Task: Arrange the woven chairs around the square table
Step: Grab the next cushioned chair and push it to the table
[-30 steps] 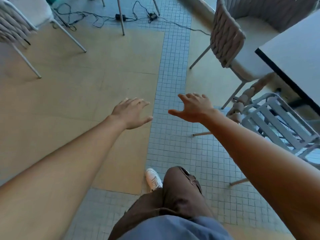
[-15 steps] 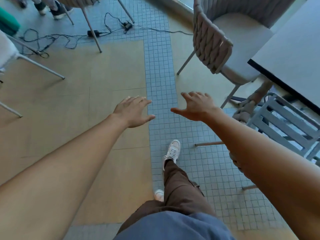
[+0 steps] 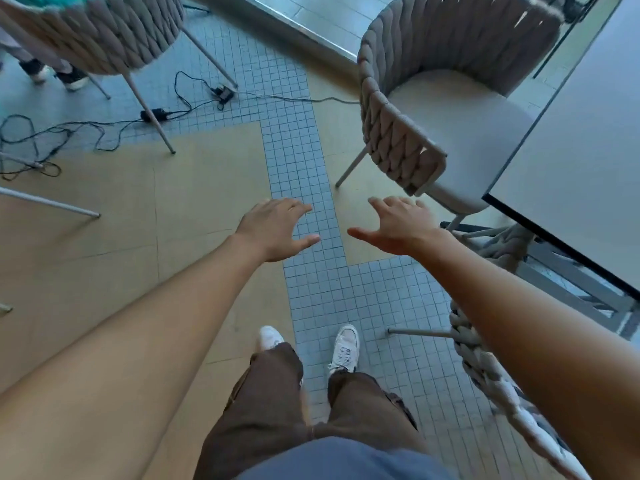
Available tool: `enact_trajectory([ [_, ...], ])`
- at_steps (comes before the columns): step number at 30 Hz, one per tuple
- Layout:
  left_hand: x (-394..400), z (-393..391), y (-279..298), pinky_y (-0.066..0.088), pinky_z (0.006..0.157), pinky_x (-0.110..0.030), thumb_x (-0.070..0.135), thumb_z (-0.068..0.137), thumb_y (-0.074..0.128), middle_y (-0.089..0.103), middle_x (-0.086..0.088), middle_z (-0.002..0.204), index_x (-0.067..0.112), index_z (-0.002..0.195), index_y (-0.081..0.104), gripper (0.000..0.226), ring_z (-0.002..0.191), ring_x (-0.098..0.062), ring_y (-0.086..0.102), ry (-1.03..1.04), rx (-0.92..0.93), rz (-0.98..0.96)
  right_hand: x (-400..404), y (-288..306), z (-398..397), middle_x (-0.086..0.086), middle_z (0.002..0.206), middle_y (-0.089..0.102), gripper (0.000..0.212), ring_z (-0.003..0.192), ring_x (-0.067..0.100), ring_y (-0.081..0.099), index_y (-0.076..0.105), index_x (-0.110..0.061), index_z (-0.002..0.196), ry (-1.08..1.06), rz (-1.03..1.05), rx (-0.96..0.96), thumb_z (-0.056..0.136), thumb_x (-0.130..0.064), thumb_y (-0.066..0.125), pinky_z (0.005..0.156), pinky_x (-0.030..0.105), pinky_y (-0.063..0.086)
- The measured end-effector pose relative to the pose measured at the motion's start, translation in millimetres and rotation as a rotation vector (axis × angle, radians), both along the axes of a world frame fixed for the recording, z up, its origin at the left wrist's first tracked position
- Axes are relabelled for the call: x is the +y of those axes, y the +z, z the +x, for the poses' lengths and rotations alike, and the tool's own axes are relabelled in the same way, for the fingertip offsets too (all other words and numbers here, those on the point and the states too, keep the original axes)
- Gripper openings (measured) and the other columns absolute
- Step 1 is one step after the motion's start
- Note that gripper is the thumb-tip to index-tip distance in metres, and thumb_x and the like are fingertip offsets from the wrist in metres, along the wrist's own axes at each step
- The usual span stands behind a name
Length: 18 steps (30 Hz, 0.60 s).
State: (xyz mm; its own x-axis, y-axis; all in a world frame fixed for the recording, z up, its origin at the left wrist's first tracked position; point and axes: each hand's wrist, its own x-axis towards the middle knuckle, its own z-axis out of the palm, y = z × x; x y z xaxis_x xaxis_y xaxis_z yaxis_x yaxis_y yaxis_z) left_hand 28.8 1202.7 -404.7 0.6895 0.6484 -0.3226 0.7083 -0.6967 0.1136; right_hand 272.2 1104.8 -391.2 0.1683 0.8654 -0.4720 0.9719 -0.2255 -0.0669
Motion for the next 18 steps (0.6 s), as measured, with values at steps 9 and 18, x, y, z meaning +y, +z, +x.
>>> enact_trajectory([
  [9,135.6,25.2,6.9,0.035,0.113,-0.043,0.079,0.088,0.039,0.046,0.003,0.153,0.031,0.15,0.041,0.078,0.14,-0.019,0.043,-0.188,-0.01,0.018,92.0,16.3,25.3,0.009,0.149,0.051,0.094,0.137,0.03,0.045,0.037,-0.025,0.153,-0.222,0.041,-0.012,0.084,-0.089,0.032,0.114,0.053,0.032],
  [18,252.7,46.3,11.0,0.035,0.114,-0.044,0.079,0.089,0.037,0.044,0.001,0.155,0.03,0.151,0.039,0.08,0.141,-0.021,0.042,-0.409,0.03,0.012,166.0,20.0,21.6,0.009,0.14,0.058,0.089,0.128,0.033,0.052,0.046,-0.026,0.144,-0.495,0.082,0.038,0.082,-0.089,0.036,0.108,0.051,0.04],
])
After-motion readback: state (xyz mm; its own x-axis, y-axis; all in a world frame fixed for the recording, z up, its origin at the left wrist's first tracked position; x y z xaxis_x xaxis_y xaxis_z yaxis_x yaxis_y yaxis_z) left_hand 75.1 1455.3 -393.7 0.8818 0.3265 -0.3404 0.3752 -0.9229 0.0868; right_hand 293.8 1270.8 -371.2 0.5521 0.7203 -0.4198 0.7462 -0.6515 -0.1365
